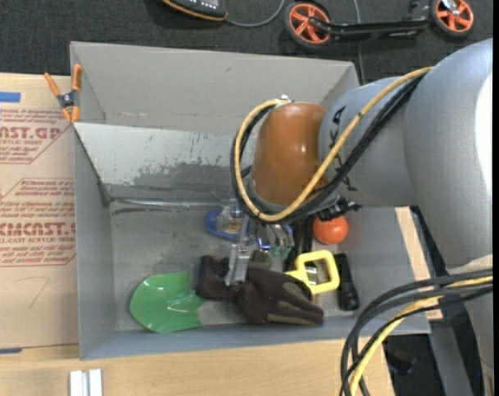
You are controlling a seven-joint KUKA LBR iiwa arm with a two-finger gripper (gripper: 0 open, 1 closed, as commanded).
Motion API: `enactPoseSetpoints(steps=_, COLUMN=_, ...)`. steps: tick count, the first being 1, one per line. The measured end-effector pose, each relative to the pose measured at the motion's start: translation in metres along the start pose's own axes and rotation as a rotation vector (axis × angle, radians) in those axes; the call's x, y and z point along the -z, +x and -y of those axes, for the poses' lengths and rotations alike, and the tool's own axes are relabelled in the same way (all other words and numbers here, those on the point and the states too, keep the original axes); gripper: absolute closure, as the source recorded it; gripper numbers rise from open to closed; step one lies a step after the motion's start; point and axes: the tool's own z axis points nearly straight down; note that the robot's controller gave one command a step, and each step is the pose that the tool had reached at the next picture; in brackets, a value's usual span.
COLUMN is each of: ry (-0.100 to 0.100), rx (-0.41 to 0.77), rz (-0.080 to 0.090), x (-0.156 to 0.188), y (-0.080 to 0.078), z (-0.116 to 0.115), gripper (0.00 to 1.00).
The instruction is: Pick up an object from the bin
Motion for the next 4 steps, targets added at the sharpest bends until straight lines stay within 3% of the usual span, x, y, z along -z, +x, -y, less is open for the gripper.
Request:
enactPoseSetpoints(steps=1, ry=0.000, rx=-0.002, rz=0.002, x=0.000, y=0.002, z=-0.001, gripper=0.00)
enactPoseSetpoints(steps=2, ry=-0.001, rx=0.249, rz=0.002, x=-0.015, y=-0.003, z=0.016, gripper=1.00)
enactPoseSetpoints(steps=3, ry=-0.002, rx=0.248, rz=0.007, x=-0.014, y=-0.004, z=0.016, gripper=0.00)
enactPoseSetpoints(steps=4, ry=-0.002, rx=0.249, rz=0.002, x=-0.015, y=-0.003, z=0.016, gripper=1.00)
